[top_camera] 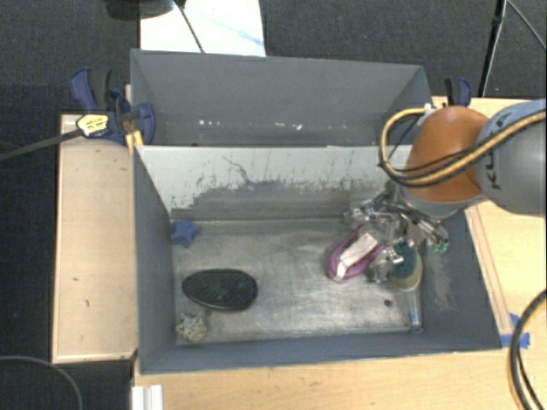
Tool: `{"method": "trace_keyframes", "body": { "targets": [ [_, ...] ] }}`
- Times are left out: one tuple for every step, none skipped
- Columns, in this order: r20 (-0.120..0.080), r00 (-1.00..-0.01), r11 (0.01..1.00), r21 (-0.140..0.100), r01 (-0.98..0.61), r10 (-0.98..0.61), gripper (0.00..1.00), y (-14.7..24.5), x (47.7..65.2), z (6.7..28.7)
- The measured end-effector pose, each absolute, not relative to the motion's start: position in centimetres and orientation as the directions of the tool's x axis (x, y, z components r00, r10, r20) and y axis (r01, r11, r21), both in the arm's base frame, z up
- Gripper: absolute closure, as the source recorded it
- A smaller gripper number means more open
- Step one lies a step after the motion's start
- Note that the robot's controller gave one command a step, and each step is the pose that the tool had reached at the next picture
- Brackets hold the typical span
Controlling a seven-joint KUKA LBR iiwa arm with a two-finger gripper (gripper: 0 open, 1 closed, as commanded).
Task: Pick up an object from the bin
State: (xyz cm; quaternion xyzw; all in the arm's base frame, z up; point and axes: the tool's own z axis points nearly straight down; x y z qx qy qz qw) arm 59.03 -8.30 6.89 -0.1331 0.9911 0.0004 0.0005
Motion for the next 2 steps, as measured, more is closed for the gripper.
{"method": "trace_keyframes", "body": {
  "targets": [
    [-0.001, -0.964, 0.964, -0.001, -0.266, -0.266, 1.00, -8.4, 59.1, 7.2],
    [-0.010, -0.964, 0.964, -0.003, -0.267, -0.267, 1.00, -6.9, 58.9, 18.0]
  ]
}}
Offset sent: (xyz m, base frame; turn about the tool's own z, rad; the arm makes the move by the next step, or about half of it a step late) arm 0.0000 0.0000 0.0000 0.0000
